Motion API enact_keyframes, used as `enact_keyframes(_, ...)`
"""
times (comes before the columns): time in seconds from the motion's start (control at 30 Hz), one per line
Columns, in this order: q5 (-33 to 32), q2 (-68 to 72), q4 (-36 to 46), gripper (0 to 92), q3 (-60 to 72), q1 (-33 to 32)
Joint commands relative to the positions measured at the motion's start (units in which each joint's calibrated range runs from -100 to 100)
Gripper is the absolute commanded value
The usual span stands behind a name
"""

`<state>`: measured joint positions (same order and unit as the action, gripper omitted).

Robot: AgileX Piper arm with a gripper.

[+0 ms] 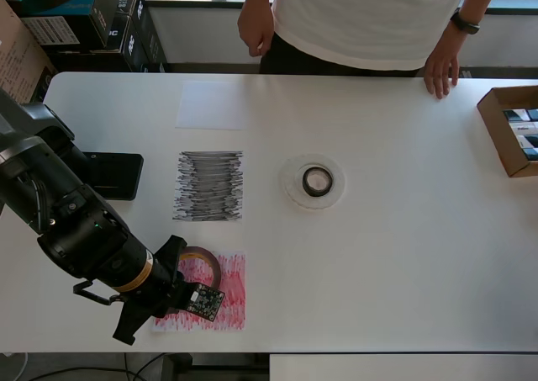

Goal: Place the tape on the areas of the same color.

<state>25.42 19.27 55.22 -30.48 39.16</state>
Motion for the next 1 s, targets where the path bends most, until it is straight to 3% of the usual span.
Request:
enact_keyframes(0.0, -0.1, 2.5, -0.1, 0.0, 1.6, -0.2)
enact_keyframes(0.7, 0.1, 8.2, -0.1, 0.3, 6.2, -0.2)
enact_keyframes(0.97, 1.3, 9.3, -1.2, 7.0, 5.8, -0.2)
